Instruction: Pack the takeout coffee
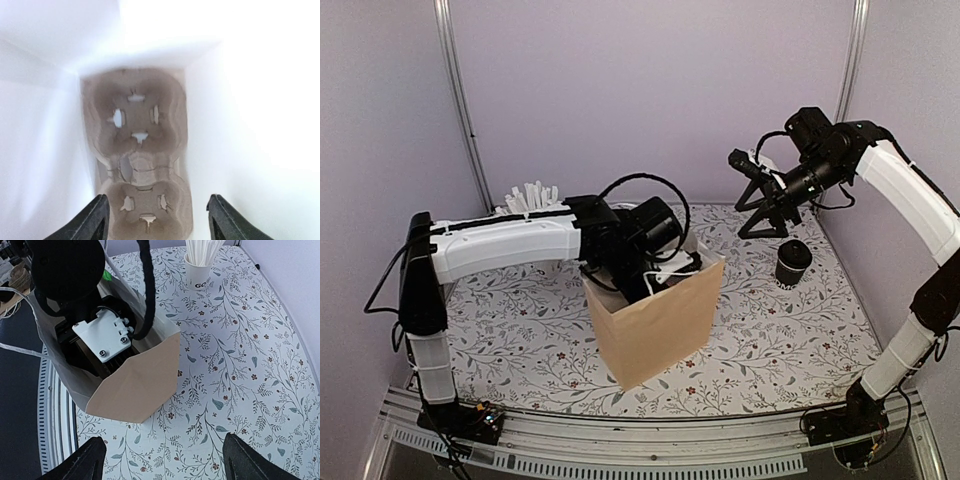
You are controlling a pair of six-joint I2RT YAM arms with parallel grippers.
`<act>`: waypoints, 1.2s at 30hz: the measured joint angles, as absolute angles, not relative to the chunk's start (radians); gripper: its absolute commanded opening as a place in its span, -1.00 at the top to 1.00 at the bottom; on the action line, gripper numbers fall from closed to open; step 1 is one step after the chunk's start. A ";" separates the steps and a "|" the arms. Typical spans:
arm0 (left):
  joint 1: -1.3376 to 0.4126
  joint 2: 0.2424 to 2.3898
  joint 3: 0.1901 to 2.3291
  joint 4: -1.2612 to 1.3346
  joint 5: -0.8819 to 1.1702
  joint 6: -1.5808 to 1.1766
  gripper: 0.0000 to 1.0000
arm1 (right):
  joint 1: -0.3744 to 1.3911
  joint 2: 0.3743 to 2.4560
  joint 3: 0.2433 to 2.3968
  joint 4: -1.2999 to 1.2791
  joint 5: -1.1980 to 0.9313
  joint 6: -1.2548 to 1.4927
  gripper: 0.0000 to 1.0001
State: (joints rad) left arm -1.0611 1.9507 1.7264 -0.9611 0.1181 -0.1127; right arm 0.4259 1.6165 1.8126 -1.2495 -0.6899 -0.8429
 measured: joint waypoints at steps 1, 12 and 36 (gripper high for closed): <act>-1.061 1.949 1.745 -0.965 0.113 -0.112 -0.41 | 0.426 1.617 1.814 -1.258 -0.693 -0.845 -0.68; -1.058 1.940 1.937 -1.012 0.076 -0.081 -0.45 | 0.426 1.617 1.833 -1.289 -0.744 -0.855 -0.66; -1.037 1.507 1.904 -0.824 0.104 -0.087 -0.54 | 0.529 1.617 1.842 -1.301 -0.804 -0.873 -0.54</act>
State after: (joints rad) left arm -1.0374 1.5074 1.9038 -0.8238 0.1040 -0.0868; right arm 0.5285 1.6169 1.8416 -1.3014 -0.8043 -0.8726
